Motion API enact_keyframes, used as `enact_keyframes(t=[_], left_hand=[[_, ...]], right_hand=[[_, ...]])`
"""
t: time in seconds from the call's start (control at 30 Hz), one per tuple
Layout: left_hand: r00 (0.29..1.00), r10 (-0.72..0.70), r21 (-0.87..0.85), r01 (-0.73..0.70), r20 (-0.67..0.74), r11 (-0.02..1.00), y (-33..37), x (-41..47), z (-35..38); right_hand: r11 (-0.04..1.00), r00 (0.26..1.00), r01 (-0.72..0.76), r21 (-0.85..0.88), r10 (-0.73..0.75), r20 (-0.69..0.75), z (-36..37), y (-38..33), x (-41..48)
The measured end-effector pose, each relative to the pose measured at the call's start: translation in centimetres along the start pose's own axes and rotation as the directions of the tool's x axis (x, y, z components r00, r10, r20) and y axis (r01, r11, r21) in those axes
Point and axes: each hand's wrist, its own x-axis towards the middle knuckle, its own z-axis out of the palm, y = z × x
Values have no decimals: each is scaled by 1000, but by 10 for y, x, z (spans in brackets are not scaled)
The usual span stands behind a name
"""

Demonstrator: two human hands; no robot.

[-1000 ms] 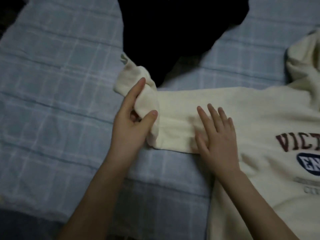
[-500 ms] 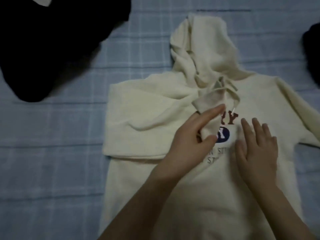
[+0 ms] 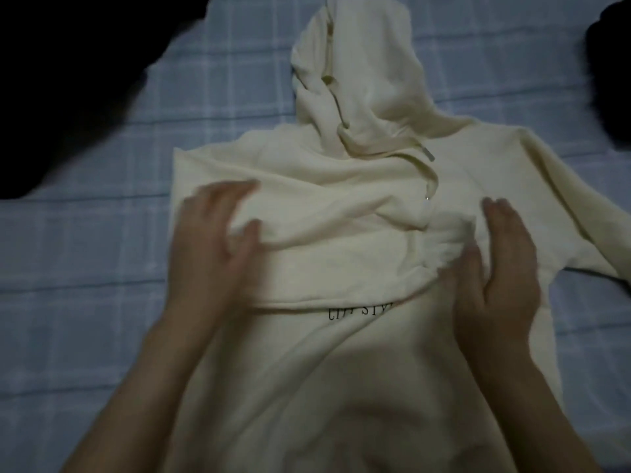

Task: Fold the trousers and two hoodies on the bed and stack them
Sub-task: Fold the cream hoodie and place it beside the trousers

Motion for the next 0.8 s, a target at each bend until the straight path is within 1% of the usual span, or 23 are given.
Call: enact_keyframes(t=[0.03,0.07,0.1,0.13,0.17,0.2,0.23,0.27,0.3,0.37,0.43,0.47,0.5,0.53,0.57,0.6,0.63,0.67,0.7,0.73,0.77,0.8], left_hand=[[985,-172,112,175,-36,978,-23,7,-10],[938,-347,171,343,-12,923,-42,11,-14],[881,-471,212,451,51,867,-58,14,-13],[850,-512,226,479,121,848,-70,16,-10],[846,-503,198,469,177,860,-79,18,-5],[854,-478,121,462,206,879,-87,20,-1],[862,-457,-1,469,219,883,-93,22,1],[861,-448,-122,485,241,866,-96,26,2],[858,-436,-215,496,270,842,-99,30,1],[876,-392,-313,470,283,825,-107,40,-8],[922,-336,-375,385,191,843,-118,52,-22],[944,-296,-388,329,143,861,-123,59,-26],[959,-252,-367,282,130,886,-128,64,-27],[961,-216,-303,261,173,917,-132,66,-26],[945,-200,-206,256,259,944,-132,66,-22],[912,-215,-103,265,348,959,-131,63,-17],[885,-251,6,271,392,963,-128,59,-13],[885,-284,130,254,369,959,-122,54,-11],[907,-288,263,210,307,942,-113,50,-11],[942,-235,358,140,240,923,-102,46,-10],[970,-132,383,44,205,923,-88,41,-7],[976,0,355,-79,219,932,-75,37,-1]], right_hand=[[995,994,104,-2,-104,36,12,-21,3],[980,975,199,-7,-197,107,28,-41,4],[962,944,273,-19,-264,200,46,-59,4],[942,904,332,-43,-305,300,66,-73,2],[921,860,381,-82,-320,398,84,-82,-1],[897,813,421,-134,-308,494,101,-87,-6],[868,769,457,-196,-274,577,116,-89,-11],[838,739,483,-253,-236,631,127,-87,-16],[819,724,496,-288,-207,658,135,-84,-18],[825,735,489,-285,-213,644,139,-84,-19],[817,768,499,-288,-263,584,139,-88,-15],[798,776,516,-312,-281,564,138,-87,-13],[780,778,523,-344,-272,566,136,-85,-10],[770,773,518,-371,-237,588,134,-81,-9],[759,755,516,-397,-184,629,133,-77,-8],[752,735,515,-413,-139,663,131,-73,-9],[754,727,509,-415,-118,676,131,-72,-10],[769,734,498,-402,-126,667,130,-72,-10],[785,751,484,-387,-146,644,128,-72,-9],[793,779,472,-385,-172,603,124,-70,-8],[789,812,460,-406,-189,552,118,-64,-8],[782,843,433,-449,-176,508,110,-55,-8]])
